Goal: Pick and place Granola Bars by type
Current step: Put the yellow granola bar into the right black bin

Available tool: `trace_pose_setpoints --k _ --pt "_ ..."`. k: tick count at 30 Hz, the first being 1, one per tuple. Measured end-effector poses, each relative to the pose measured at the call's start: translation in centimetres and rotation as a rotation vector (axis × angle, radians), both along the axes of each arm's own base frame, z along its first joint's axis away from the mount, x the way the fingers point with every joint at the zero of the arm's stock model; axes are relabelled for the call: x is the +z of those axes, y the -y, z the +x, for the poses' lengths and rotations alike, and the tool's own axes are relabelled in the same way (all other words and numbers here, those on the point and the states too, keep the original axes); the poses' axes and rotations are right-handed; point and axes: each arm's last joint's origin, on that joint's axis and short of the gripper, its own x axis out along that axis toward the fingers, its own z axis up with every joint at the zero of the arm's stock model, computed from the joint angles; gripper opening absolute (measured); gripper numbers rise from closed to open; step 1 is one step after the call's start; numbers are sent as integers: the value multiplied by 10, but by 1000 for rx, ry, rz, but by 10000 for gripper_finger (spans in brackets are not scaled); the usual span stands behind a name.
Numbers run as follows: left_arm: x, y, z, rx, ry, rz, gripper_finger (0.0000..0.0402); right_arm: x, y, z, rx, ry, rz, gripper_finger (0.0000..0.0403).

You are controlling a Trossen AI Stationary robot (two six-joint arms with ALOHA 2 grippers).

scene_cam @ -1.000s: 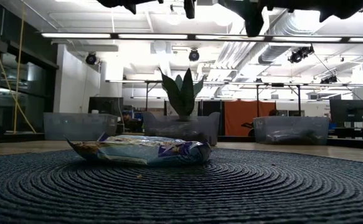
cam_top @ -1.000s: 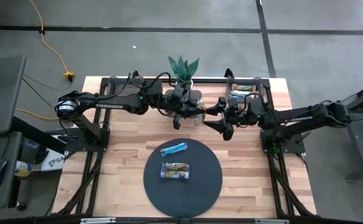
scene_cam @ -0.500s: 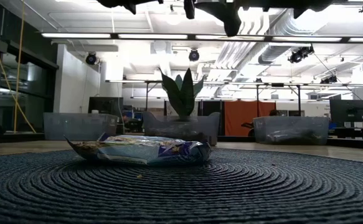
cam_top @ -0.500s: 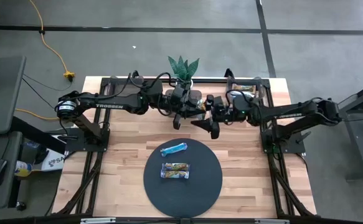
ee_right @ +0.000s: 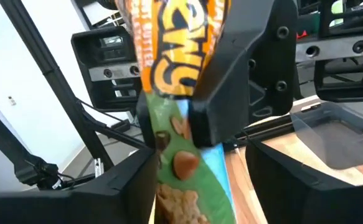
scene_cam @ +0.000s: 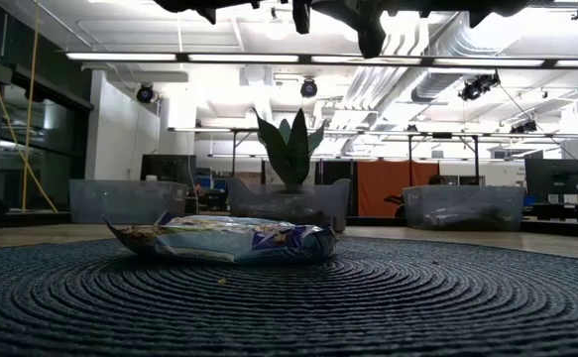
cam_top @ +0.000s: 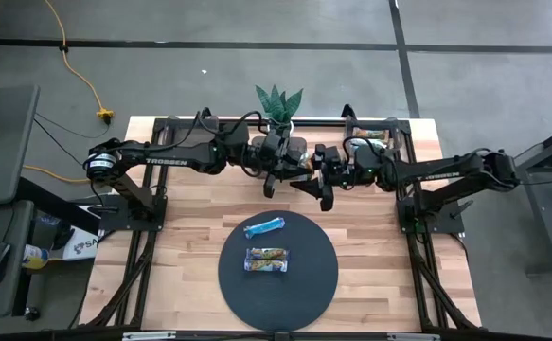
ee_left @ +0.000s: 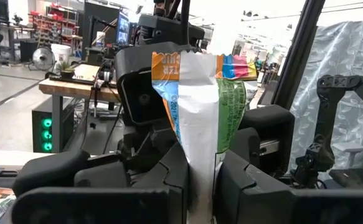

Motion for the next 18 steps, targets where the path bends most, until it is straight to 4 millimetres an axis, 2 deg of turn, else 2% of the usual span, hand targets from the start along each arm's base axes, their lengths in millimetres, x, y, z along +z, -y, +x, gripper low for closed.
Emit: trace_pose_setpoints --k 18 --pt "-1 0 0 4 -8 -2 38 -1 0 0 5 -12 0 78"
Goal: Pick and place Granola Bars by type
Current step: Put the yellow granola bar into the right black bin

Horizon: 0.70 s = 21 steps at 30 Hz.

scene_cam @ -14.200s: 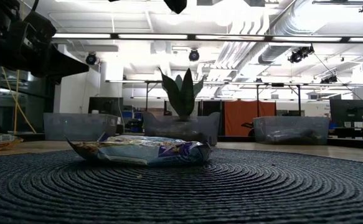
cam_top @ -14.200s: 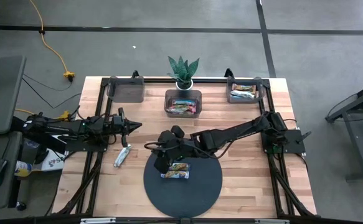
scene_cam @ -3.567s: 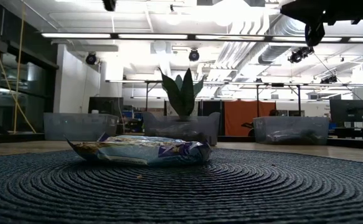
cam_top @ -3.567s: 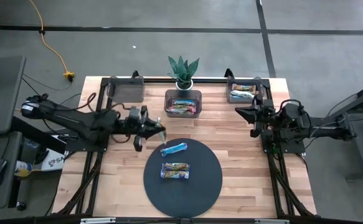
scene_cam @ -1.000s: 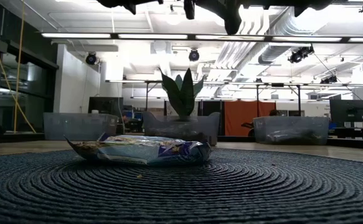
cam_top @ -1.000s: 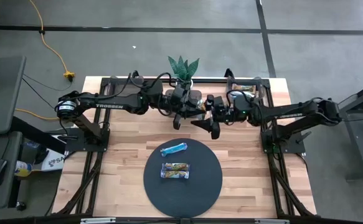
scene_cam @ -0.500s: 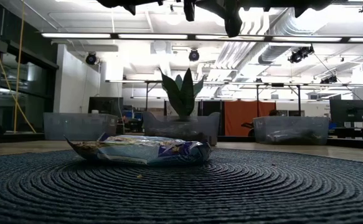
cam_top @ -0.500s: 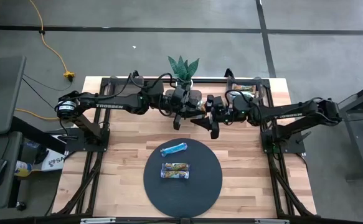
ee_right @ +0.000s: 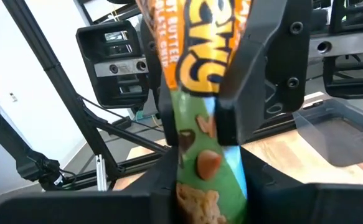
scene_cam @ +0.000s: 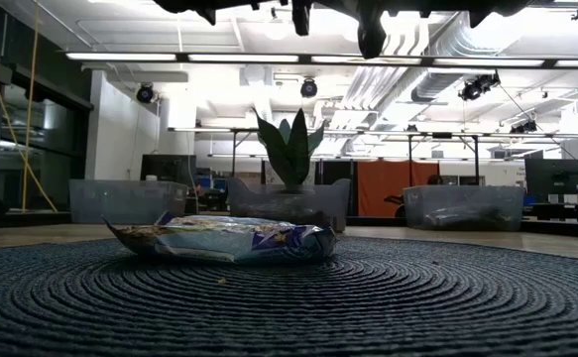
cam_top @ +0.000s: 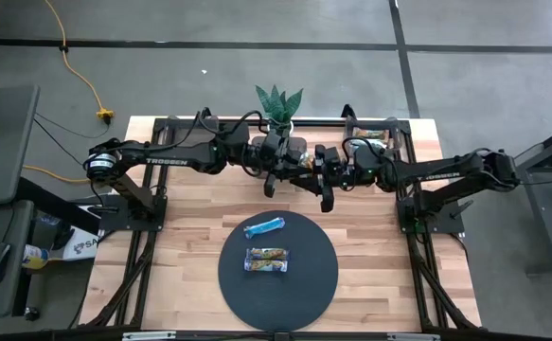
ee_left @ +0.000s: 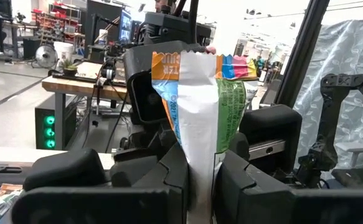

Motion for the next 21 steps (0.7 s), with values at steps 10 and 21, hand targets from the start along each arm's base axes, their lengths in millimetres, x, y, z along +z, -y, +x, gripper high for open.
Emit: trace_pose_setpoints --k 10,21 --pt "-2 0 0 -1 -23 -11 38 -2 0 0 -1 -18 -1 64" --pt "-2 0 0 -2 -24 -11 38 -2 0 0 -2 -24 -10 48"
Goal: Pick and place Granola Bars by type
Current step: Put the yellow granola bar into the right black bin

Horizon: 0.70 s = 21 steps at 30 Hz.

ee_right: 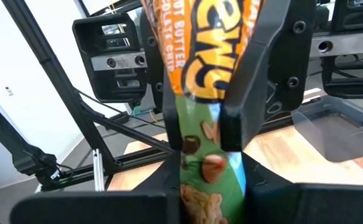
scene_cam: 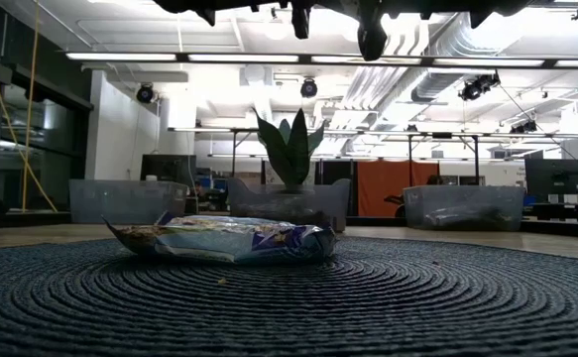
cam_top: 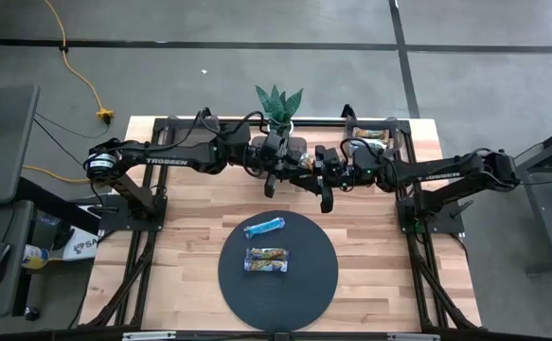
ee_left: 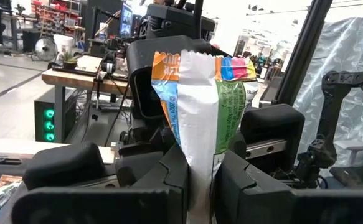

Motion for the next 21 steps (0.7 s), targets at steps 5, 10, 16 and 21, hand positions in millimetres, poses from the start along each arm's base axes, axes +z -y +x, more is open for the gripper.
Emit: trace_pose_setpoints --k 5,10,16,21 --pt "0 -1 0 34 -2 -11 41 0 1 0 -6 -5 -6 47" --pt "0 -1 0 45 0 -12 73 0 2 0 -7 -6 -5 42" --pt "2 -1 0 36 14 -9 123 -1 2 -1 -5 -9 -10 39" --pt "5 0 -2 36 22 -8 152 -1 2 -1 -2 -17 -11 39"
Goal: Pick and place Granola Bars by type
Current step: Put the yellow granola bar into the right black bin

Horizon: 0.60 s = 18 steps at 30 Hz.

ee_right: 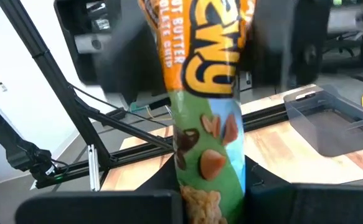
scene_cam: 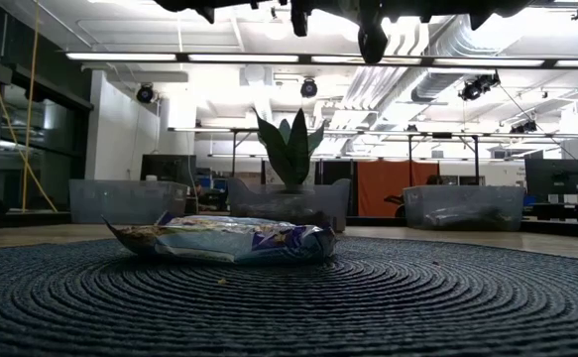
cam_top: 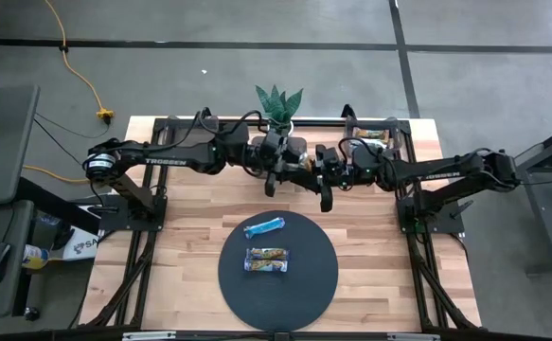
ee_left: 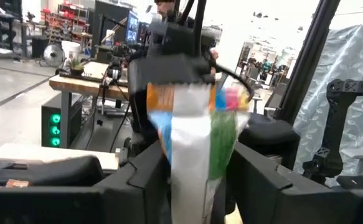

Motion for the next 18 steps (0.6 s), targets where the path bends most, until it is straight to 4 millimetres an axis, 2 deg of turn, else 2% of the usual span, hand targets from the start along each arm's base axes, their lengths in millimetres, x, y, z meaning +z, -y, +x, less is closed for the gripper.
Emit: trace_pose_setpoints --k 8,12,18 --pt "22 -8 -18 81 63 41 172 -1 0 0 0 -9 3 38" --pt "42 -19 -41 167 82 53 172 -1 0 -1 2 -16 4 38" --pt "52 -34 -84 306 -96 35 172 6 5 -14 -26 -43 3 38"
